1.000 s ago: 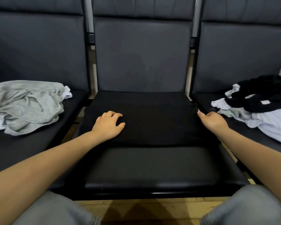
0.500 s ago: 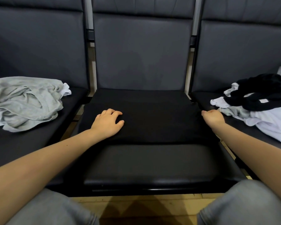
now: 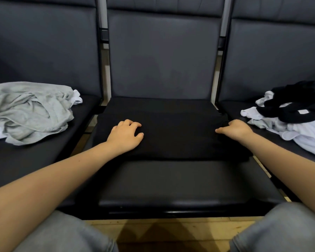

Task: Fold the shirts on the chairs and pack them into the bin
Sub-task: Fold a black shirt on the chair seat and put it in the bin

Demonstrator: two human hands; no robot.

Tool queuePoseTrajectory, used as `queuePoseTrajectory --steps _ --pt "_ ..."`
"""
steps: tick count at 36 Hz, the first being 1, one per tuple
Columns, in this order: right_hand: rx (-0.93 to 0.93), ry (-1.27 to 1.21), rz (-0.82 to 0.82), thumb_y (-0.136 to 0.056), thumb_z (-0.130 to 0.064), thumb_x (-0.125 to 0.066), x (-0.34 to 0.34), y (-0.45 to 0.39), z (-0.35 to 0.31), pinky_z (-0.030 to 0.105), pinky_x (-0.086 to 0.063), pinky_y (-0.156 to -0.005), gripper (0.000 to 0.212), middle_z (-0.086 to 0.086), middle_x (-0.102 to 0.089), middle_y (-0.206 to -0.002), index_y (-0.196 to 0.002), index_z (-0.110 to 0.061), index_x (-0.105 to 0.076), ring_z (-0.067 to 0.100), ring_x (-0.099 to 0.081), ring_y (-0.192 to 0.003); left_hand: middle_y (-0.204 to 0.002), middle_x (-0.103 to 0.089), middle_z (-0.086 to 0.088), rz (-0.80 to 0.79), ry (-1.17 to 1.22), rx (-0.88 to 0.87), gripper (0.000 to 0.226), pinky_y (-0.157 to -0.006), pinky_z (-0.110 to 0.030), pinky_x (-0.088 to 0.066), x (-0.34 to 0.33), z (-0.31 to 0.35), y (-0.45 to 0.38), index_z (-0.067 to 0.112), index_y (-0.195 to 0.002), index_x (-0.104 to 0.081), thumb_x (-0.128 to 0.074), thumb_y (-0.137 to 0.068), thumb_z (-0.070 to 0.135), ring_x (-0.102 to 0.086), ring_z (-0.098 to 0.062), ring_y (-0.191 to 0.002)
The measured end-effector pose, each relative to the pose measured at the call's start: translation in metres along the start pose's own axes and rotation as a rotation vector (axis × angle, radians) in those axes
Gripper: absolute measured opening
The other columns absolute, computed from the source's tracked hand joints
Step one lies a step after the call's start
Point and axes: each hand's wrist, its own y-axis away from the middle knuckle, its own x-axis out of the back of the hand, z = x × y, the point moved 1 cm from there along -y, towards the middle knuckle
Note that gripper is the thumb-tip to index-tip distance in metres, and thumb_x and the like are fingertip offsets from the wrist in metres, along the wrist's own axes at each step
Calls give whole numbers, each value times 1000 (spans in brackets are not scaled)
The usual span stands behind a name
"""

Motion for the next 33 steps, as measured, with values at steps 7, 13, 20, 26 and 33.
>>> queuePoseTrajectory --steps 7,13,20,26,33 --pt "-205 -661 -131 -87 -14 -68 10 5 -22 36 -53 -67 25 14 -68 -107 -110 -7 -65 28 -66 -85 -115 -56 0 184 126 12 30 -89 -34 -47 13 -10 1 21 -123 -60 -50 -95 29 -50 -19 -114" --pt "-19 -804 -204 -88 -13 -65 -4 21 -82 36 -54 -70 12 12 -68 -101 -100 -9 -66 28 -66 -85 -99 -54 4 224 307 121 22 -77 -26 -40 17 -26 5 22 -110 -65 -51 -93 22 -56 -14 -90" --pt "213 -647 -372 -90 -13 -63 -47 55 -153 42 -54 -92 12 15 -69 -104 -101 -8 -64 29 -67 -94 -97 -55 5 231 342 129 22 -85 -26 -41 21 -33 15 22 -105 -66 -51 -91 18 -57 -15 -93" --pt "158 -682 -736 -101 -25 -49 -69 78 -160 20 -51 -48 27 19 -68 -101 -122 -8 -51 21 -72 -66 -112 -66 0 193 297 108 26 -93 -29 -42 21 -28 19 18 -107 -70 -46 -96 19 -58 -16 -107" --pt "178 -582 -431 -100 -26 -45 -52 55 -120 18 -39 -47 25 1 -66 -81 -111 -11 -62 11 -60 -59 -97 -70 -8 127 325 176 41 -81 -31 -43 16 -21 12 9 -97 -71 -37 -103 32 -61 -22 -95"
